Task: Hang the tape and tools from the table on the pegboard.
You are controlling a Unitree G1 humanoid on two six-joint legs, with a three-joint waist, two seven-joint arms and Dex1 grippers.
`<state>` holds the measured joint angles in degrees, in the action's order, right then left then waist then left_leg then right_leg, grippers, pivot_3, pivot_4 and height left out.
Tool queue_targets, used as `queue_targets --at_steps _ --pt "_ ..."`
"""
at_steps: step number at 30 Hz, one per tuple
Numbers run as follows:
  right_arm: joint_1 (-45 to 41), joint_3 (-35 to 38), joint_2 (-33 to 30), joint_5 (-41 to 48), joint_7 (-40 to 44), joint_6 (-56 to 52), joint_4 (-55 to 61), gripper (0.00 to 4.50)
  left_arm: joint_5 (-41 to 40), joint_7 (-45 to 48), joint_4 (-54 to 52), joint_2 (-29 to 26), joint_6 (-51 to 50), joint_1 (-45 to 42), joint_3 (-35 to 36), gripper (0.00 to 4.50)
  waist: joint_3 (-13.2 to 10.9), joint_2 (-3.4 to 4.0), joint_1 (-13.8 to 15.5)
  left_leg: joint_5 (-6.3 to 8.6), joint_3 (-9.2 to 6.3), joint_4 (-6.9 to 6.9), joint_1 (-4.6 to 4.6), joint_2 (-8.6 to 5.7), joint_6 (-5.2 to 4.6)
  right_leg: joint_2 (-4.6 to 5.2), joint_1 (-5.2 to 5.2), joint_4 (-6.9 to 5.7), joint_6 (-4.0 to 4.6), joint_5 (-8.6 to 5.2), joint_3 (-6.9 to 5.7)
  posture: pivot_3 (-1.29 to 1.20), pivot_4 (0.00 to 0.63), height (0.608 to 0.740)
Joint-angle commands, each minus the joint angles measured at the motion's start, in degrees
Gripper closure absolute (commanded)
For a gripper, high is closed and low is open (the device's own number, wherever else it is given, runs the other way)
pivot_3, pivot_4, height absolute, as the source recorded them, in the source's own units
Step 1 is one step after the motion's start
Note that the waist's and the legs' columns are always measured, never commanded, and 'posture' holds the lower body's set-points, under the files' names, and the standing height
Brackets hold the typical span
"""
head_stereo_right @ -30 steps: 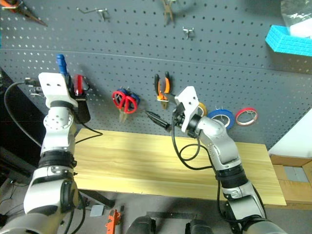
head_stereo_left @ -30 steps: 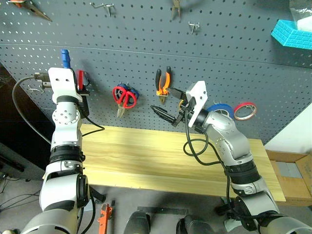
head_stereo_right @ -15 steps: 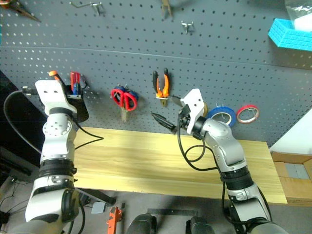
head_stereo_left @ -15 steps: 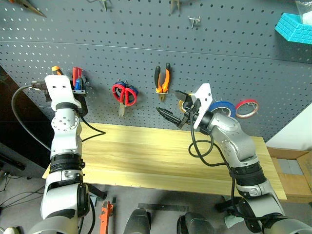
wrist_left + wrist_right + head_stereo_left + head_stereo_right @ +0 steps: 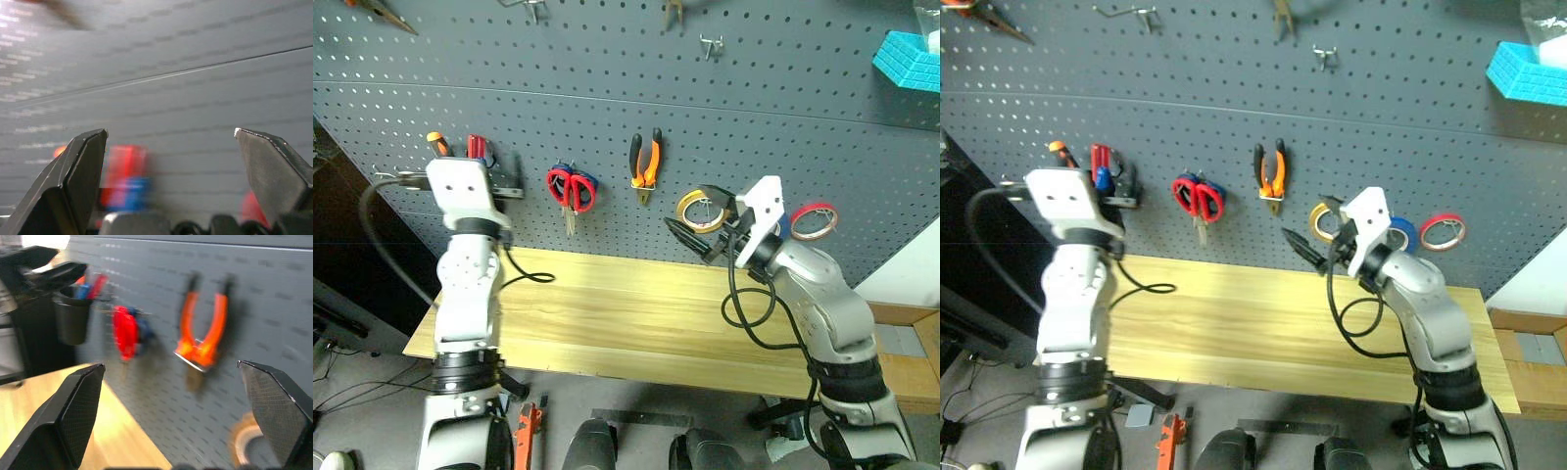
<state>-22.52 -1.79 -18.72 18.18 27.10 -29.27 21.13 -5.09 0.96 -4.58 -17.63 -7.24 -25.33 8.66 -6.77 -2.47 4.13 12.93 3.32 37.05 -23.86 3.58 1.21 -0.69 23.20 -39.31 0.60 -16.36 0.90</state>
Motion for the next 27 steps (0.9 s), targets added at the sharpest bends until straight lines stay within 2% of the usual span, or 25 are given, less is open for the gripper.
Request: queue_targets --at_steps 1,5,9,15,27 --pt "2.8 2.6 0.1 -3.6 -6.7 -1.4 4.2 0.00 -2.4 0.9 -3.7 3.6 -5.8 0.3 -2.6 0.02 0.2 0.01 -0.6 0.00 0.01 0.00 0.02 0.00 0.00 -0.01 0.00 -0.03 0.00 0.00 0.01 0.07 0.063 0.740" --pt "5.3 3.6 1.4 -6.7 -13.3 -3.6 5.1 0.00 -5.0 -0.5 -3.5 7.9 -14.7 1.0 -2.0 0.02 0.5 0.05 -2.5 -0.01 0.04 0.00 0.07 0.00 0.01 -0.08 0.03 -0.11 -0.01 -0.01 0.10 0.05 0.040 0.740" --pt "12.5 8.6 3.3 -9.2 -19.6 -3.1 4.5 0.00 -6.2 3.3 -0.4 8.6 -19.2 5.6 -3.1 0.02 3.1 0.86 -2.9 -0.01 0.01 -0.09 0.09 -0.06 0.02 -0.11 -0.01 0.01 -0.11 -0.08 0.10 0.03 0.008 0.740" --pt "16.2 7.8 4.6 -12.0 -21.3 2.3 0.7 0.00 -4.9 7.7 4.2 7.3 -16.5 9.4 -4.6 0.02 3.5 0.70 -3.9 -0.10 0.04 0.04 0.10 -0.12 -0.12 -0.26 -0.05 0.09 -0.16 -0.07 0.13 0.01 0.000 0.740" --pt "15.7 6.5 7.3 -13.4 -21.5 6.8 -3.7 0.00 -1.0 4.1 8.9 5.5 -14.9 7.9 -2.6 0.02 4.2 0.70 -4.4 -0.24 0.08 0.00 0.21 -0.10 -0.23 -0.27 -0.06 -0.06 -0.26 -0.01 0.26 0.02 0.000 0.740"
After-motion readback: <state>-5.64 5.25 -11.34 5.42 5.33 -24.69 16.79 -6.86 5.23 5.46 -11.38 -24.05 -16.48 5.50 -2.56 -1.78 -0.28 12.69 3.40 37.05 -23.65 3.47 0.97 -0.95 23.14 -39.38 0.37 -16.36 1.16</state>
